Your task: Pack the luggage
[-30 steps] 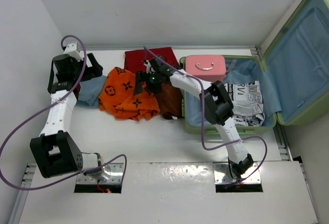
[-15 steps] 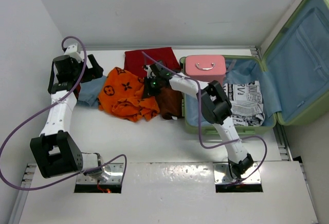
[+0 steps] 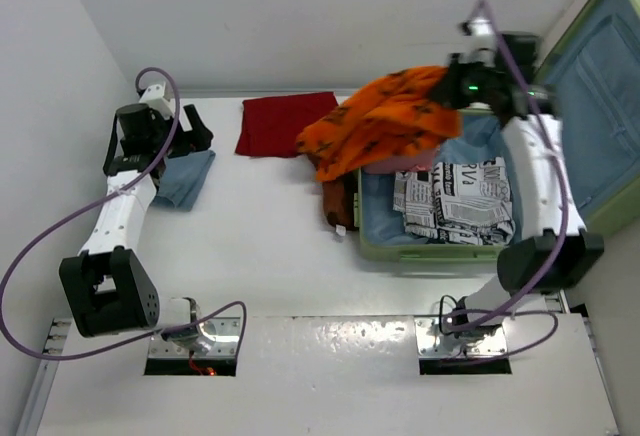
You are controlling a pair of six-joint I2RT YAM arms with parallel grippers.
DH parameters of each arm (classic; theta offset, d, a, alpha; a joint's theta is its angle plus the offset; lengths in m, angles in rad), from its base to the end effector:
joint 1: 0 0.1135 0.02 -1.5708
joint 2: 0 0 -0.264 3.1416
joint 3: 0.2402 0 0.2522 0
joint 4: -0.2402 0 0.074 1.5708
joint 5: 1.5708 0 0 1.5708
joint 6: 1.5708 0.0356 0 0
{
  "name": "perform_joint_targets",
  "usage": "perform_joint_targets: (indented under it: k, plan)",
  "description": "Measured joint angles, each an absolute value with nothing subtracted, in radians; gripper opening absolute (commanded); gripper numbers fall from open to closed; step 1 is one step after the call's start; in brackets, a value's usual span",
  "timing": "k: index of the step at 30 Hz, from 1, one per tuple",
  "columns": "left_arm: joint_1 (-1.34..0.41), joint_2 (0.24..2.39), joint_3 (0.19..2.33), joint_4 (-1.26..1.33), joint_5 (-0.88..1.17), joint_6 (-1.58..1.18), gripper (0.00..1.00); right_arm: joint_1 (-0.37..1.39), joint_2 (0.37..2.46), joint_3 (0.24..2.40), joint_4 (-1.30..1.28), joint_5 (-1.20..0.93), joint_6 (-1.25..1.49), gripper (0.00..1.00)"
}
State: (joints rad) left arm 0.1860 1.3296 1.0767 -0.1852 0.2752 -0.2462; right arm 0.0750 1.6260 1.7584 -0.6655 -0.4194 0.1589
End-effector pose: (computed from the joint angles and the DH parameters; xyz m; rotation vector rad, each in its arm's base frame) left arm 0.3036 0.0473 0.3207 -0.2565 1.9887 -0.3147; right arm 0.3591 0.0415 0.4148 -0.1661 2.0989 0.5811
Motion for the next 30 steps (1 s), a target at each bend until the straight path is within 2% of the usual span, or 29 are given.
perform_joint_targets:
  k: [7, 13, 22, 30]
  plan:
    - [0.138, 1.377, 1.093, -0.170, 0.286, -0.244, 0.98, -0.353, 1.489, 1.686, -0.853, -0.304, -0.039, 0.00]
    - [0.122, 1.424, 1.134, -0.164, 0.294, -0.245, 0.98, -0.540, 1.489, 1.661, -0.902, -0.219, -0.133, 0.00]
    - [0.115, 1.436, 1.142, -0.161, 0.294, -0.245, 0.98, -0.576, 1.536, 1.748, -0.853, -0.097, -0.176, 0.00]
    - [0.105, 1.464, 1.163, -0.159, 0.294, -0.245, 0.98, -0.389, 1.632, 1.760, -0.722, -0.010, -0.154, 0.00]
